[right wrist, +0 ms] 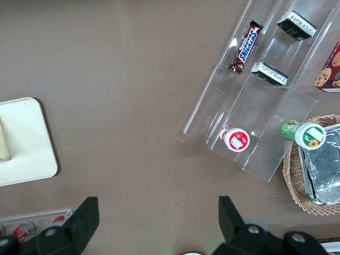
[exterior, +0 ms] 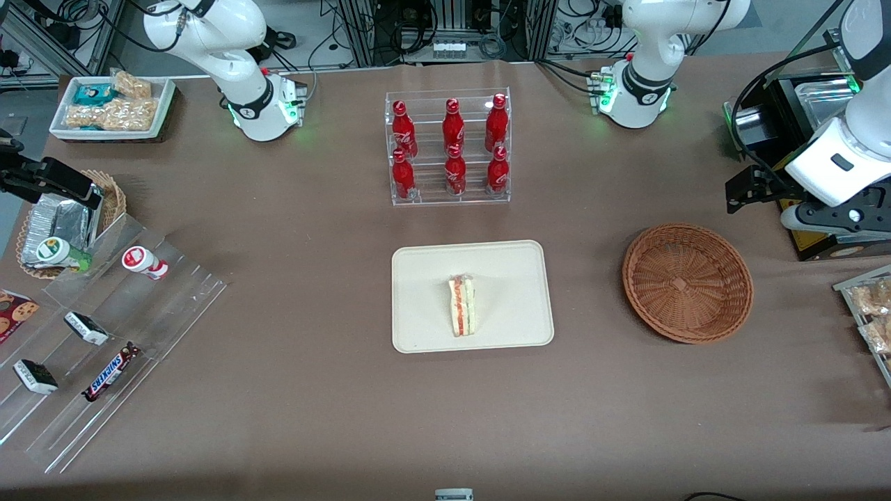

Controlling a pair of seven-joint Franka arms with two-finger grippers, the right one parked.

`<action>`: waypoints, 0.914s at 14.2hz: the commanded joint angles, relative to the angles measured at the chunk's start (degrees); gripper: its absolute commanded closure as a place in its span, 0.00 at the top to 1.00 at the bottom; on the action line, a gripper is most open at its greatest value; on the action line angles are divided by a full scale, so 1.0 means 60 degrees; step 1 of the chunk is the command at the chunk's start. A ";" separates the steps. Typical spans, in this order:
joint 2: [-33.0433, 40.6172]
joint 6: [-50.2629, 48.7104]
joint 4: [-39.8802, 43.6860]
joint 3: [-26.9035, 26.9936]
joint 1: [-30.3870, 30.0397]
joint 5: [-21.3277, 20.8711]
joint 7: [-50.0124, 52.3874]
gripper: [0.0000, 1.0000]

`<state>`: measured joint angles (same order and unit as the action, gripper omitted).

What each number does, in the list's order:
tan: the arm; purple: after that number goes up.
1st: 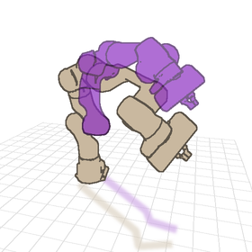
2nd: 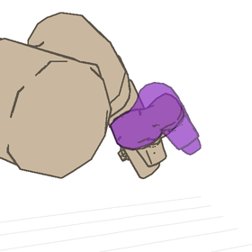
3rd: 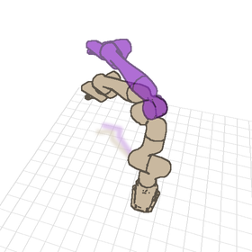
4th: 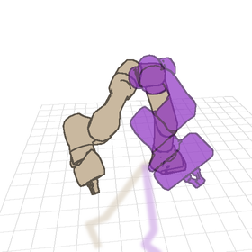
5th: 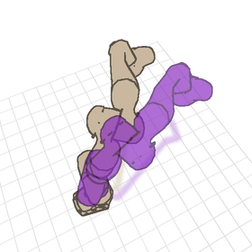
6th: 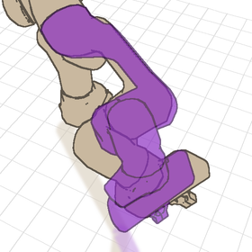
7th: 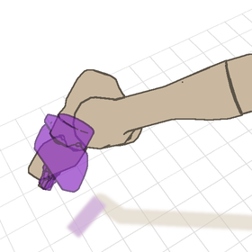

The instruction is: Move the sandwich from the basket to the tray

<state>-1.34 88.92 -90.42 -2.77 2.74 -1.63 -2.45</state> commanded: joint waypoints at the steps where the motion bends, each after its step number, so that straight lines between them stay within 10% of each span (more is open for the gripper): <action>1: -0.0100 -0.0245 0.0245 0.0052 0.0115 0.0081 0.0203 1.00; 13: -0.0026 -0.0157 0.0304 0.0052 0.0115 0.0506 0.0218 1.00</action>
